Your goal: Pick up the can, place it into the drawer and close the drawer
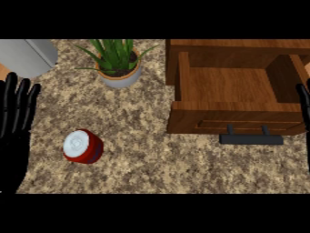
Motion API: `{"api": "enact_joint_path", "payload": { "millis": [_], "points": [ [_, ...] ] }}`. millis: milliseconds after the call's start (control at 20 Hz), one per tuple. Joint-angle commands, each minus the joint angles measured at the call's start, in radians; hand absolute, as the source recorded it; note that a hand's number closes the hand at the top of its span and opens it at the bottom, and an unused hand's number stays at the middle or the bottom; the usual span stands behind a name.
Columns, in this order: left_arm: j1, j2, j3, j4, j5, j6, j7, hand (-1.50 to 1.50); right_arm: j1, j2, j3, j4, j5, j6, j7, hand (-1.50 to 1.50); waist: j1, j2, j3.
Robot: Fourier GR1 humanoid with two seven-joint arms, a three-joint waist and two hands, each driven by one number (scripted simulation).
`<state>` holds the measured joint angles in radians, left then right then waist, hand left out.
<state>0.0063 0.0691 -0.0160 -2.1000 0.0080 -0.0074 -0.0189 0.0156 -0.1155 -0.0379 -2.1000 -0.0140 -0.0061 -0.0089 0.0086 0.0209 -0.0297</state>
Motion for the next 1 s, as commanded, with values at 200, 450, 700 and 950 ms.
{"api": "enact_joint_path", "payload": {
  "millis": [200,450,700,950],
  "points": [
    [0.149,0.140,0.107,-0.074,0.304,-0.272,-0.029,-1.50,-0.013,0.006,-0.006,-0.013,-0.023,0.006,0.022,-1.50,0.002,-0.023,0.029],
    [0.311,0.175,0.163,-0.033,0.346,-0.224,0.200,-1.50,0.075,0.033,-0.038,0.036,-0.015,-0.063,0.185,-1.50,0.005,-0.023,0.030],
    [0.294,0.231,0.290,-0.068,0.477,-0.265,0.296,-1.50,0.024,0.054,-0.020,0.077,0.018,-0.087,0.193,-1.50,-0.002,-0.022,0.030],
    [0.168,0.223,0.303,-0.054,0.485,-0.231,0.394,-1.50,0.013,0.005,-0.087,0.074,-0.038,-0.032,0.201,-1.50,-0.008,-0.021,0.030]
  ]
}}
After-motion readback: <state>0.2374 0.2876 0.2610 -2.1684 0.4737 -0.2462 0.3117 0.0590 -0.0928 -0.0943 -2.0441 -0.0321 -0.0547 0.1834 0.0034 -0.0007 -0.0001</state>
